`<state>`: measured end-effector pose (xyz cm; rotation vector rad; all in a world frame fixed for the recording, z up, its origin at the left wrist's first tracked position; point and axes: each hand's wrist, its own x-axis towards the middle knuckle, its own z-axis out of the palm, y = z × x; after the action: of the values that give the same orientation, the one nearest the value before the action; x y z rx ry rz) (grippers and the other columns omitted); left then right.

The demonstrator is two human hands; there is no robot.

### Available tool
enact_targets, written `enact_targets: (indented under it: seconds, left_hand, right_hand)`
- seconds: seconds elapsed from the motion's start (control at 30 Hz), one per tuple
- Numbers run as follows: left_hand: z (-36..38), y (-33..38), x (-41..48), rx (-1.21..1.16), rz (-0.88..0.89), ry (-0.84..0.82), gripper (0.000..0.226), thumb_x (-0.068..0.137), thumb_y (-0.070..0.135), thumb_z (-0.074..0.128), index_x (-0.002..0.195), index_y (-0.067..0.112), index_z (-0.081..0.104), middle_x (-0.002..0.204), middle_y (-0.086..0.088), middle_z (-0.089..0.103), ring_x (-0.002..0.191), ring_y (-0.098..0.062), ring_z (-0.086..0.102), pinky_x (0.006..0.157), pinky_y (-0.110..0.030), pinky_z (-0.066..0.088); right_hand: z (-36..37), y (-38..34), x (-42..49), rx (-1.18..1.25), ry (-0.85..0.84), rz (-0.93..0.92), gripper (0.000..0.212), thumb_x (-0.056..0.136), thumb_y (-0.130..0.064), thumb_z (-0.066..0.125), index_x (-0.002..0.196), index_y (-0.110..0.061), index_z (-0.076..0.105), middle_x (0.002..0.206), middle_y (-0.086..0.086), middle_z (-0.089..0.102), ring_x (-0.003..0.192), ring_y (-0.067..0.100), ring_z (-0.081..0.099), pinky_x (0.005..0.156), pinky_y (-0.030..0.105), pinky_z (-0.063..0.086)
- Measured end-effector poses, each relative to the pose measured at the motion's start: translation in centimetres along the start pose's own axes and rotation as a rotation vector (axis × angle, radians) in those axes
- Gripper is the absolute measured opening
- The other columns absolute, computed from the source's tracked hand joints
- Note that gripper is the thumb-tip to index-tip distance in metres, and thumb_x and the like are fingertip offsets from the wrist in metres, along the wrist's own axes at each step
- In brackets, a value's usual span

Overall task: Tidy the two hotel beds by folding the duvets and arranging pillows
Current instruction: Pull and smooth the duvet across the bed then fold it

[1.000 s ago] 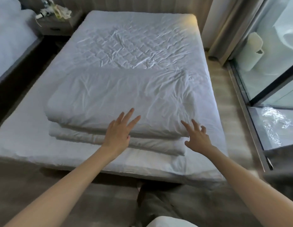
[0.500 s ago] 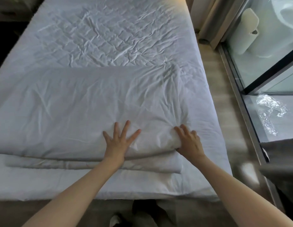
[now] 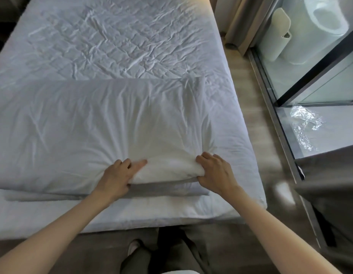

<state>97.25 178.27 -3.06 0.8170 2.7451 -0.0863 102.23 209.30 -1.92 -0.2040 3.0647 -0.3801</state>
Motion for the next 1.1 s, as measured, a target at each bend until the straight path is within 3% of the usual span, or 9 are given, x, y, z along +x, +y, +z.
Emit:
enact_targets:
  seconds: [0.07, 0.13, 0.2, 0.33, 0.47, 0.63, 0.73, 0.87, 1.1]
  left_hand:
    - [0.8, 1.2, -0.7, 0.015, 0.044, -0.169, 0.105, 0.059, 0.012, 0.079, 0.149, 0.033, 0.029, 0.103, 0.0, 0.051, 0.08, -0.02, 0.05, 0.06, -0.029, 0.045]
    - [0.8, 2.3, -0.4, 0.01, 0.035, -0.248, 0.095, 0.078, 0.018, 0.065, 0.153, 0.033, 0.009, 0.124, -0.001, 0.042, 0.102, -0.021, 0.045, 0.083, -0.029, 0.041]
    - [0.0, 2.4, 0.6, -0.017, 0.038, -0.291, 0.082, 0.086, 0.034, 0.059, 0.153, 0.035, 0.011, 0.131, -0.001, 0.036, 0.115, -0.021, 0.039, 0.095, -0.031, 0.035]
    - [-1.7, 1.2, 1.6, -0.188, -0.091, -0.184, 0.054, 0.089, 0.064, 0.036, 0.135, 0.038, 0.047, 0.143, 0.006, 0.036, 0.136, -0.018, 0.026, 0.117, -0.048, 0.007]
    - [-2.0, 0.4, 2.5, -0.267, -0.244, -0.075, 0.048, 0.103, 0.043, 0.028, 0.15, 0.042, 0.02, 0.162, 0.005, 0.001, 0.147, -0.03, -0.01, 0.115, -0.059, -0.001]
    - [0.9, 1.7, 1.9, -0.368, -0.489, -0.3, 0.074, 0.09, 0.065, 0.042, 0.145, 0.055, -0.007, 0.155, 0.01, -0.032, 0.139, -0.045, -0.029, 0.107, -0.072, 0.004]
    - [2.2, 3.0, 0.8, -0.32, -0.463, -0.314, 0.07, 0.094, 0.054, 0.045, 0.149, 0.05, 0.001, 0.159, 0.008, -0.022, 0.14, -0.049, -0.018, 0.11, -0.064, 0.019]
    - [0.4, 3.0, -0.1, -0.199, -0.378, -0.14, 0.048, 0.102, 0.035, 0.035, 0.149, 0.03, 0.03, 0.154, 0.0, 0.028, 0.128, -0.031, 0.038, 0.092, -0.038, 0.045]
    - [-0.5, -4.4, -6.4, -0.392, -0.545, 0.122, 0.047, 0.1, 0.029, 0.039, 0.147, 0.029, 0.036, 0.152, -0.001, 0.033, 0.13, -0.024, 0.041, 0.093, -0.041, 0.046]
  right_hand:
    - [1.4, -0.3, -1.0, -0.07, -0.275, 0.145, 0.039, 0.074, -0.026, 0.068, 0.11, -0.017, 0.056, 0.106, 0.0, 0.057, 0.091, 0.03, 0.057, 0.068, 0.033, 0.042]
    - [2.0, -0.8, -0.9, -0.17, -0.516, 0.251, 0.05, 0.081, -0.027, 0.065, 0.126, -0.02, 0.044, 0.125, -0.001, 0.049, 0.112, 0.033, 0.048, 0.089, 0.041, 0.04]
    - [1.7, -1.6, -0.1, -0.264, -0.636, 0.285, 0.061, 0.084, -0.039, 0.064, 0.135, -0.02, 0.036, 0.135, -0.001, 0.043, 0.128, 0.042, 0.036, 0.106, 0.059, 0.025]
    - [-0.2, -2.5, 1.8, -0.301, -0.569, 0.225, 0.07, 0.087, -0.07, 0.042, 0.136, -0.019, 0.042, 0.142, 0.003, 0.043, 0.137, 0.039, 0.028, 0.109, 0.065, 0.01]
    - [1.2, -2.1, 3.5, -0.047, -0.307, 0.072, 0.058, 0.097, -0.056, 0.035, 0.15, -0.036, 0.021, 0.162, -0.001, 0.002, 0.149, 0.031, 0.0, 0.117, 0.058, 0.005]
    - [5.8, 0.5, 0.5, 0.038, -0.544, 0.138, 0.066, 0.099, -0.052, 0.035, 0.149, -0.048, -0.009, 0.159, -0.004, -0.023, 0.147, 0.034, -0.016, 0.118, 0.048, -0.003]
    - [5.9, 1.5, 0.2, 0.06, -0.601, 0.16, 0.064, 0.099, -0.036, 0.046, 0.152, -0.042, 0.011, 0.163, -0.003, -0.007, 0.149, 0.03, -0.001, 0.118, 0.042, 0.015]
    - [2.2, -0.4, 2.9, 0.037, -0.383, 0.117, 0.03, 0.096, -0.029, 0.052, 0.124, -0.025, 0.06, 0.134, -0.002, 0.055, 0.12, 0.02, 0.052, 0.091, 0.03, 0.044]
    - [0.6, -10.3, 5.8, 0.107, -0.308, -0.166, 0.044, 0.096, -0.036, 0.052, 0.14, -0.032, 0.044, 0.154, -0.003, 0.033, 0.142, 0.02, 0.028, 0.116, 0.04, 0.024]
